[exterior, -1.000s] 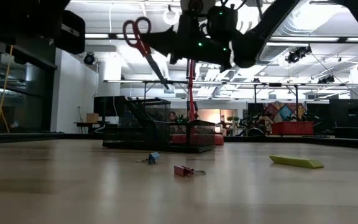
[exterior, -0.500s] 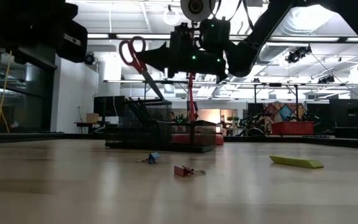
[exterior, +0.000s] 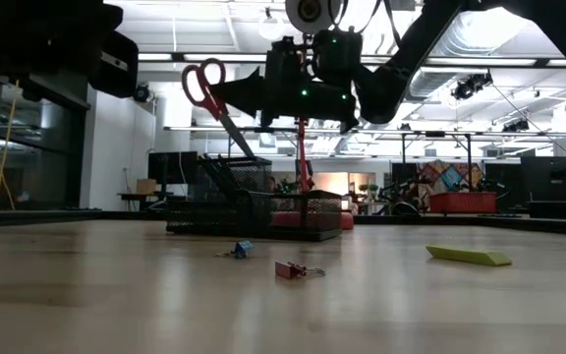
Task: Pick and place office supplies into organizer
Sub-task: Put the orange scissors into the desk organizer
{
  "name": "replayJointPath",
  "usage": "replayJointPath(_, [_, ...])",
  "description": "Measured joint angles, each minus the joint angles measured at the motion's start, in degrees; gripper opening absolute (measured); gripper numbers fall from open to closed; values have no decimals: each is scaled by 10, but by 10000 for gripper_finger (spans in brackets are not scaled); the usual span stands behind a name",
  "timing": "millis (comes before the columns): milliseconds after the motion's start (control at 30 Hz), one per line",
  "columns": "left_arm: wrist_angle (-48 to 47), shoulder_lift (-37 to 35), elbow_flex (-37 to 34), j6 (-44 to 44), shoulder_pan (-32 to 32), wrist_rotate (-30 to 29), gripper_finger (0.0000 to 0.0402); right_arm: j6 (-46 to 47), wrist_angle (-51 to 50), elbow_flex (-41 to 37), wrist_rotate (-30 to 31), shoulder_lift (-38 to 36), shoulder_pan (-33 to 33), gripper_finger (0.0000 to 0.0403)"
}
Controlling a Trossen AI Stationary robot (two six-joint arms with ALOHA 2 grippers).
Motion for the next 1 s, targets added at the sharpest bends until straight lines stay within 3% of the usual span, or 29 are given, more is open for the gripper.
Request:
replayJointPath(200, [-2, 0, 0, 0, 0, 0, 63, 67, -1, 0, 11, 21, -17, 17])
replayJointPath(433, [-3, 0, 0, -2, 0, 0, 63, 112, -9, 0, 25, 31, -13, 110])
replayJointPath(633, [-7, 0, 0, -2, 0, 2, 62, 85, -11, 0, 34, 31, -2, 156])
replayJointPath(1000, [-30, 0, 0, -17, 0, 2, 62, 47, 24, 0, 30, 27, 38, 156])
